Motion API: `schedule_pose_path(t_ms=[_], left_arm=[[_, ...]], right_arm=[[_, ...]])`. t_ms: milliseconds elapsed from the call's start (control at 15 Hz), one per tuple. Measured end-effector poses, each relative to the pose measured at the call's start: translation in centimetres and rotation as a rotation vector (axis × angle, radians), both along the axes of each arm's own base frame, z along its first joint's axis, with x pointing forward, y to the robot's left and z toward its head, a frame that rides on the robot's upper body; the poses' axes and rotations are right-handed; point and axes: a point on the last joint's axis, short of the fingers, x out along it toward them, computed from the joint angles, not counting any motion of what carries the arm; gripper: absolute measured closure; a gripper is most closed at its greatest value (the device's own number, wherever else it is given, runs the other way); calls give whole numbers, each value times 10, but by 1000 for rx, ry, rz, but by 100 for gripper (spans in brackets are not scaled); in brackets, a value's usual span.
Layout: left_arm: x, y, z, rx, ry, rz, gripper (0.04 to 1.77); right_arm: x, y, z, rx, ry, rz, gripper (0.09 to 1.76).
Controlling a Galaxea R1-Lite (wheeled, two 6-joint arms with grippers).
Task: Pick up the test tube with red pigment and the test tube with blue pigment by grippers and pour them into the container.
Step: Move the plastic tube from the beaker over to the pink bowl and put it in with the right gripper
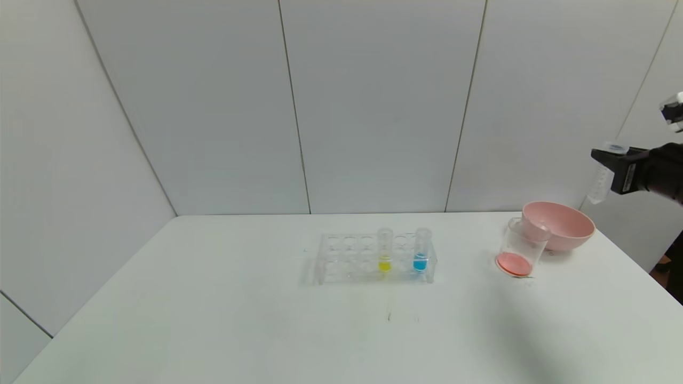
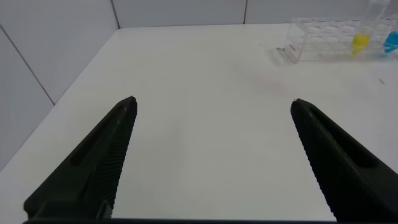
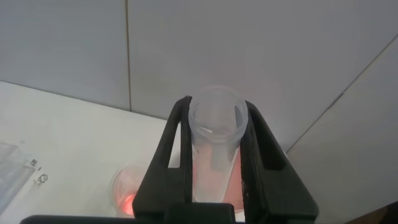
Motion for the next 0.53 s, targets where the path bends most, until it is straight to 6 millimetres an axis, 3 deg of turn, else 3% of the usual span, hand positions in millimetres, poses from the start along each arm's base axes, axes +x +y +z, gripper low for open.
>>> schedule_pose_path(t_ms=[267,533], left_arm=[[0,0,0,0,0,0,5],[0,0,0,0,0,0,5]], right_arm=[[-24,6,-22,211,32,-2,135],[-15,2,-29,217,49,-17,135]])
